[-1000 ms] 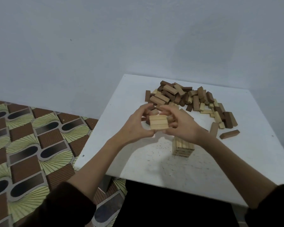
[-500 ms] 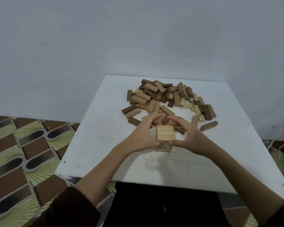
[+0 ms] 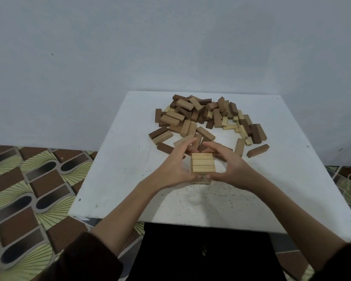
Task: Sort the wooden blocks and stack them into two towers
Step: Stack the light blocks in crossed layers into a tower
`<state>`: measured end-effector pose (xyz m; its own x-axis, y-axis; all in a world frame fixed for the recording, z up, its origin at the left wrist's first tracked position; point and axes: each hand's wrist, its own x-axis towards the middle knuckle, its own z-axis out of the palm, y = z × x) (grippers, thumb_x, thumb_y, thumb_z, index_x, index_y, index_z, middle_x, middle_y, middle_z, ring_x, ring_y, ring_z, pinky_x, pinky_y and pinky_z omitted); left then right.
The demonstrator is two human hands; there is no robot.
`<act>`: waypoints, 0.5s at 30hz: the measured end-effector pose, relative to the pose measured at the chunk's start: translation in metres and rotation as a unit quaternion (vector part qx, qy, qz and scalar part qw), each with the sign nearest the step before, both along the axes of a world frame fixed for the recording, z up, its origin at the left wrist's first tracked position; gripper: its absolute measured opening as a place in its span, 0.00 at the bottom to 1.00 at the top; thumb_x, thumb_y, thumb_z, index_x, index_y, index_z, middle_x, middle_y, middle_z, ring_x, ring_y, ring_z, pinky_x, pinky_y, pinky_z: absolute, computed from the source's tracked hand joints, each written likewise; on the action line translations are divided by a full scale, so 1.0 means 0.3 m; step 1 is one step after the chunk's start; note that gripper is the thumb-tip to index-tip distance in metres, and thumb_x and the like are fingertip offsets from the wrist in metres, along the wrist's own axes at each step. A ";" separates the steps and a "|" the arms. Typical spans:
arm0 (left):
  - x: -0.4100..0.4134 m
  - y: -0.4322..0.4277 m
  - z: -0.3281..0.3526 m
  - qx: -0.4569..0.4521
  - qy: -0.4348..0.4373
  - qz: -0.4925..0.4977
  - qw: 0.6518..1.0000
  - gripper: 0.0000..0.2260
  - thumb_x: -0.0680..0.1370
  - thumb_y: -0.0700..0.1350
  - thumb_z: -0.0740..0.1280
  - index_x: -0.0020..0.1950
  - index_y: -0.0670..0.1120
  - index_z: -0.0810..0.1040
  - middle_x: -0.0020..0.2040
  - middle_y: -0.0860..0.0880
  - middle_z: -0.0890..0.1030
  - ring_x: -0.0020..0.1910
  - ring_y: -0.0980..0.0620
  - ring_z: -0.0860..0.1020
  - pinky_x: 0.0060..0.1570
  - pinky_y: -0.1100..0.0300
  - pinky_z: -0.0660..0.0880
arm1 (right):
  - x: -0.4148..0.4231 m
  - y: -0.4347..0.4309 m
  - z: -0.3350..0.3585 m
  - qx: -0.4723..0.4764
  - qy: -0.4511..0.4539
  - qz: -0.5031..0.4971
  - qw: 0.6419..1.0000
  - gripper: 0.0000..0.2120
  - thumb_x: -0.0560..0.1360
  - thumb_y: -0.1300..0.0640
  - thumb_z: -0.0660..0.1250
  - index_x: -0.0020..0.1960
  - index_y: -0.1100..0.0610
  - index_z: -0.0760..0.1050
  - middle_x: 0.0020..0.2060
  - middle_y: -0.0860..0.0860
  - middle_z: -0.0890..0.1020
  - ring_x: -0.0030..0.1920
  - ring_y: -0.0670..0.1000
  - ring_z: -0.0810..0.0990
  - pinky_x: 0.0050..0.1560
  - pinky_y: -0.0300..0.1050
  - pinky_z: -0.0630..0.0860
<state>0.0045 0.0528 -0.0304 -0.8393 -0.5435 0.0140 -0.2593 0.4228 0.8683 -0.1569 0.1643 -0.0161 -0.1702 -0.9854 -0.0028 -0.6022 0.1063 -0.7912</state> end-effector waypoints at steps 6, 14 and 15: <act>0.000 -0.001 -0.011 0.011 0.007 0.010 1.000 0.42 0.64 0.48 0.74 0.74 0.49 0.59 0.55 0.57 0.74 0.61 0.59 0.71 0.66 0.54 0.67 | -0.003 -0.006 -0.015 -0.009 0.006 -0.001 1.000 0.35 0.67 0.58 0.76 0.68 0.44 0.62 0.58 0.45 0.75 0.61 0.46 0.71 0.66 0.51 0.69; -0.005 0.033 -0.032 0.064 0.037 0.018 0.997 0.45 0.65 0.52 0.76 0.75 0.56 0.54 0.70 0.55 0.63 0.69 0.64 0.62 0.62 0.68 0.63 | 0.029 0.015 -0.041 -0.028 -0.051 -0.029 0.998 0.41 0.68 0.54 0.75 0.70 0.41 0.53 0.66 0.42 0.64 0.67 0.43 0.63 0.66 0.41 0.63; -0.008 0.048 -0.036 0.073 0.043 0.023 0.996 0.44 0.65 0.52 0.75 0.74 0.57 0.54 0.69 0.55 0.63 0.68 0.65 0.62 0.58 0.72 0.65 | 0.042 0.019 -0.054 -0.030 -0.067 -0.044 0.996 0.42 0.68 0.52 0.75 0.73 0.44 0.52 0.67 0.41 0.62 0.69 0.43 0.62 0.68 0.43 0.62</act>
<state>0.0019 0.0672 -0.0412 -0.8124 -0.5831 0.0036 -0.1972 0.2805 0.9394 -0.1441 0.1700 -0.0323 -0.2575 -0.9659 0.0277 -0.4814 0.1033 -0.8704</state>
